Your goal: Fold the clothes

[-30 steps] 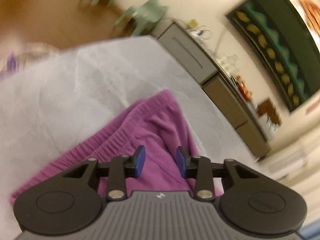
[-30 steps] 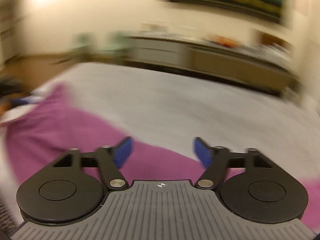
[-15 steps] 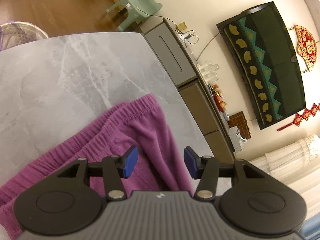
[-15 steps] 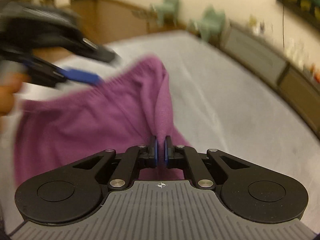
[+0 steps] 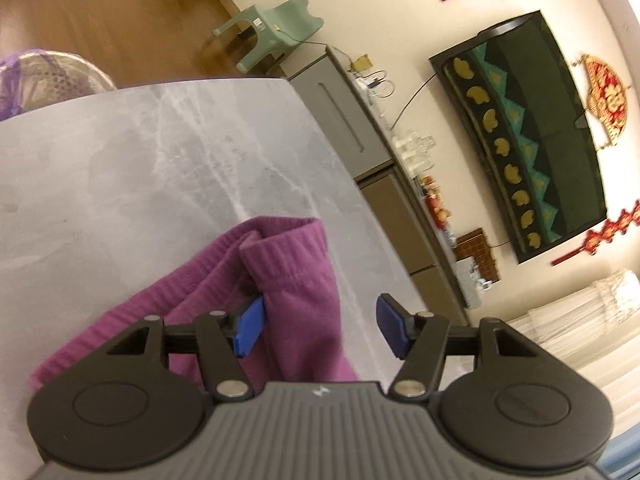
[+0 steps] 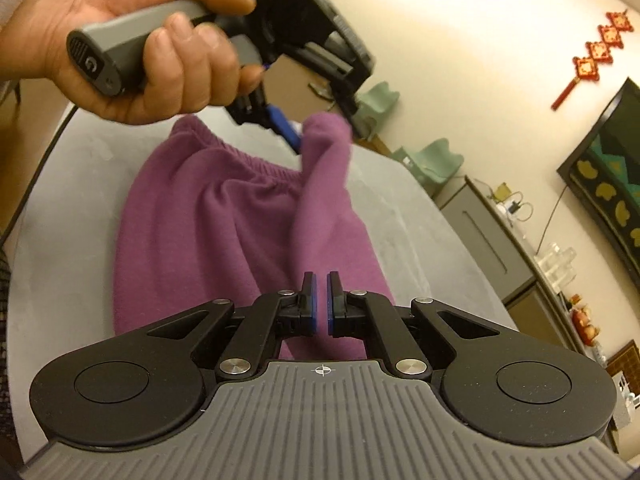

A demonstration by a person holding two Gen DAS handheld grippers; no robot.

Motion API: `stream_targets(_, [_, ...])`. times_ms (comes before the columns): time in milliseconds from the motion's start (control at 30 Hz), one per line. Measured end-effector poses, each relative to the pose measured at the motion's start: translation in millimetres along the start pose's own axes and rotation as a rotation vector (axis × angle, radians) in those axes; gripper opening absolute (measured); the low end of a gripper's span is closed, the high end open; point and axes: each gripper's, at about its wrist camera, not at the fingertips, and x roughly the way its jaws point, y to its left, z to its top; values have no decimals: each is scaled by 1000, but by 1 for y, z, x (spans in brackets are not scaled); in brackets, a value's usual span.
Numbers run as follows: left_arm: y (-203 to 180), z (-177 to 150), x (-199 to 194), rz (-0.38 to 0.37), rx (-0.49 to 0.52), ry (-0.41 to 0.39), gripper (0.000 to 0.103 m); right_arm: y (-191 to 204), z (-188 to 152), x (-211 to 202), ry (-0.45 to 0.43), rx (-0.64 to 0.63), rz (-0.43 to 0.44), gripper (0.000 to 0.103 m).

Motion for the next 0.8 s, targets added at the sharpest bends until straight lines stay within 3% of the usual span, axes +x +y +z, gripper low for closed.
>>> stream_targets(67, [-5, -1, 6, 43, 45, 24, 54, 2, 0, -7, -16, 25, 30, 2])
stream_targets(133, [-8, -5, 5, 95, 92, 40, 10, 1, 0, -10, -16, 59, 61, 2])
stream_targets(200, [-11, -11, -5, 129, 127, 37, 5, -2, -6, -14, -5, 98, 66, 2])
stream_targets(267, [-13, -18, -38, 99, 136, -1, 5, -13, -16, -32, -1, 157, 54, 11])
stream_targets(300, [-12, -20, -46, 96, 135, -10, 5, -19, -24, -47, -10, 179, 39, 19])
stream_targets(333, [-10, -21, -46, 105, 130, -8, 5, -25, -34, -61, -16, 194, 16, 44])
stream_targets(367, [-8, -21, -46, 113, 124, -6, 5, -31, -47, -74, -14, 195, -22, 65])
stream_targets(467, [-2, -23, -46, 138, 106, -1, 10, -37, -92, -91, 70, 151, -139, 71])
stream_targets(500, [-1, -24, -47, 147, 101, 1, 19, -38, -104, -93, 105, 141, -163, 70])
stream_targets(633, [7, -26, -47, 180, 77, 8, 52, -44, -134, -91, 189, 107, -210, 63])
stream_targets(700, [9, -27, -45, 197, 71, 9, 56, -49, -143, -90, 215, 100, -220, 53])
stream_targets(767, [6, -25, -39, 211, 80, 2, 60, -59, -148, -93, 236, 137, -209, 32])
stream_targets(800, [4, -24, -34, 225, 88, 3, 63, -62, -149, -94, 242, 150, -209, 29])
